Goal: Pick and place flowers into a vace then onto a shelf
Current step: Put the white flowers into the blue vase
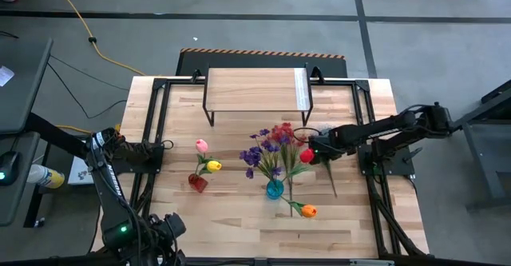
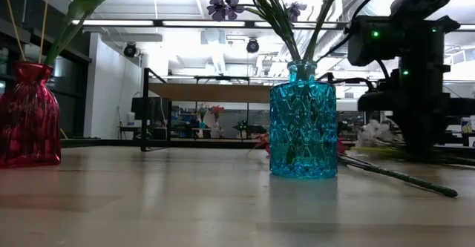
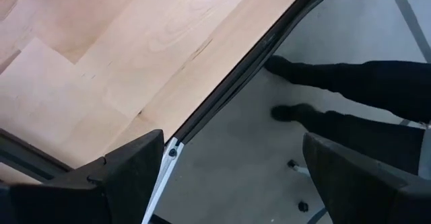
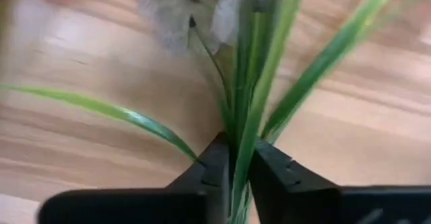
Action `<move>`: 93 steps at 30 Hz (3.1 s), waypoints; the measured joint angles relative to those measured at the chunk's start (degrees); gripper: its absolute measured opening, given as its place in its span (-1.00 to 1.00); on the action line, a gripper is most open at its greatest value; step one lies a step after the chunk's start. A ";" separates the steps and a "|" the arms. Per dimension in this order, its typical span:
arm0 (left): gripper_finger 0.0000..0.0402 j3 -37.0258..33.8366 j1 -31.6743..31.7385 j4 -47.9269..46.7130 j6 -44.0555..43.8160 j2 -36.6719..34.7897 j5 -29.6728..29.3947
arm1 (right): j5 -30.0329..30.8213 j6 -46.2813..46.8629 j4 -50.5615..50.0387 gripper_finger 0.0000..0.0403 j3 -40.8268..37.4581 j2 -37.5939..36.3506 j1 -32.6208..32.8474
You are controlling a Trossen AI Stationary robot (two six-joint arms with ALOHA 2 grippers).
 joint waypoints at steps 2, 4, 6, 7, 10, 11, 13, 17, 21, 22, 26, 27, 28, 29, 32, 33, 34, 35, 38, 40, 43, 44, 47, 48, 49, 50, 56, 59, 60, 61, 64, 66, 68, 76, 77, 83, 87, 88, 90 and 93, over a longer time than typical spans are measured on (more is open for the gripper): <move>0.92 0.00 0.00 0.44 1.21 0.00 0.39 | -1.22 0.47 -2.19 -0.94 0.01 -0.09 -0.02; 0.92 0.00 0.00 0.35 2.02 0.00 1.40 | -2.02 2.18 -3.33 -0.96 0.01 -0.11 0.19; 0.92 0.00 -0.05 0.13 3.14 0.00 1.63 | -3.63 4.07 -3.43 -0.93 -0.01 -0.33 0.70; 0.92 0.00 -0.21 0.23 3.54 0.00 1.63 | -4.57 5.00 -3.31 -0.91 -0.06 -0.48 1.14; 0.92 0.00 -0.86 0.41 4.55 0.00 1.67 | -6.25 7.57 -3.05 -0.88 -0.12 -1.59 2.64; 0.92 0.00 -1.07 0.48 4.63 0.00 1.83 | -6.45 8.34 -3.21 -0.90 -0.10 -2.19 3.19; 0.92 0.00 -1.90 0.44 4.59 0.00 2.03 | -5.97 9.81 -4.16 -0.95 -0.10 -3.50 4.13; 0.92 0.00 -3.16 0.50 4.56 0.00 2.00 | -5.11 12.25 -6.39 -0.95 -0.10 -7.35 5.16; 0.92 0.00 -4.58 0.50 4.49 0.00 2.11 | -3.96 15.00 -10.39 -0.94 -0.08 -12.65 5.57; 0.92 0.00 -4.87 0.50 4.39 0.00 2.10 | -3.83 15.32 -11.20 -0.96 -0.08 -14.05 5.55; 0.92 0.00 -5.01 0.50 4.35 0.00 2.09 | -3.32 16.77 -13.73 -0.96 -0.08 -20.00 5.53; 0.92 0.00 -5.00 0.47 4.37 0.00 2.10 | -3.06 16.99 -13.88 -0.95 -0.06 -21.54 5.53; 0.92 0.00 -4.95 0.46 4.41 0.00 2.08 | -2.92 17.29 -13.92 -0.94 -0.05 -22.97 5.53; 0.92 0.00 -4.94 0.43 4.41 0.00 2.06 | -2.65 17.66 -13.93 -0.94 -0.05 -24.43 5.53; 0.92 0.00 -4.96 0.34 4.43 0.00 2.08 | -1.00 18.02 -13.74 -0.97 -0.05 -28.53 5.53; 0.92 0.00 -4.96 0.33 4.45 0.00 2.08 | -0.26 18.02 -13.54 -0.97 -0.05 -29.85 5.53; 0.92 0.00 -4.98 0.32 4.46 0.00 2.08 | 0.51 18.03 -13.41 -0.98 -0.03 -31.19 5.53; 0.92 0.00 -4.96 0.32 4.49 0.00 2.08 | 1.29 18.04 -13.10 -0.97 -0.03 -32.44 5.53; 0.92 0.00 -4.94 0.31 4.52 0.00 2.08 | 3.63 18.04 -12.04 -0.94 -0.01 -35.96 5.14; 0.92 0.00 -4.92 0.30 4.52 0.00 2.08 | 5.18 17.75 -10.91 -0.94 -0.01 -38.12 4.64; 0.92 0.00 -4.87 0.30 4.52 0.00 2.08 | 7.25 16.21 -7.56 -0.97 0.01 -40.88 3.76; 0.92 0.00 -4.87 0.30 4.52 0.00 2.08 | 8.04 15.32 -5.92 -0.98 -0.01 -41.73 3.47; 0.92 0.00 -4.87 0.30 4.51 0.00 2.08 | 10.31 12.01 0.25 -0.95 0.01 -44.32 2.71; 0.92 0.00 -4.87 0.31 4.50 0.00 2.08 | 11.15 11.12 2.60 -0.95 0.01 -45.22 2.56; 0.92 0.00 -4.87 0.32 4.50 0.00 2.08 | 12.09 9.78 5.20 -0.95 0.01 -46.13 2.38; 0.92 0.00 -4.87 0.35 4.50 0.00 2.08 | 13.10 8.44 7.88 -0.96 0.01 -47.07 2.27; 0.92 0.00 -4.87 0.43 4.48 0.00 2.08 | 18.33 -1.15 22.52 -0.96 0.03 -52.88 1.86; 0.92 0.00 -4.86 0.42 4.48 0.00 2.08 | 20.32 -7.20 29.46 -0.97 0.03 -55.36 1.86; 0.92 0.00 -4.85 0.41 4.48 0.00 2.08 | 20.67 -9.41 31.77 -0.98 0.03 -56.01 1.86; 0.92 0.00 -4.85 0.40 4.48 0.00 2.08 | 20.80 -11.62 34.34 -0.98 0.03 -56.54 1.86; 0.92 0.00 -4.87 0.32 4.48 0.00 2.08 | 19.82 -17.24 42.80 -0.97 0.03 -57.42 1.86; 0.92 0.00 -4.87 0.30 4.48 0.00 2.08 | 17.49 -20.61 48.54 -0.98 0.03 -57.29 2.03; 0.92 0.00 -4.85 0.26 4.48 0.00 2.06 | 14.63 -23.87 54.10 -0.98 0.03 -56.46 2.41; 0.92 0.00 -4.85 0.24 4.48 0.00 2.08 | 4.30 -34.68 73.22 -0.98 0.03 -49.13 5.82; 0.92 0.00 -4.85 0.26 4.48 0.00 2.08 | 3.29 -35.55 74.95 -0.98 0.03 -47.91 6.46; 0.92 0.00 -4.85 0.30 4.41 0.00 2.08 | -3.84 -42.41 86.38 -0.99 0.03 -39.97 11.67; 0.92 0.00 -4.87 0.30 4.41 0.00 2.08 | -7.28 -48.25 91.92 -0.98 0.05 -36.48 16.16; 0.92 0.00 -4.87 0.30 4.43 0.00 2.08 | -7.54 -49.51 92.28 -0.98 0.22 -36.14 17.41; 0.92 0.00 -4.85 0.28 4.41 0.00 2.07 | -7.42 -52.00 92.06 -0.98 1.02 -35.40 19.98; 0.92 0.00 -4.85 0.26 4.43 0.00 2.07 | -4.95 -56.37 90.95 -0.99 2.56 -33.56 24.29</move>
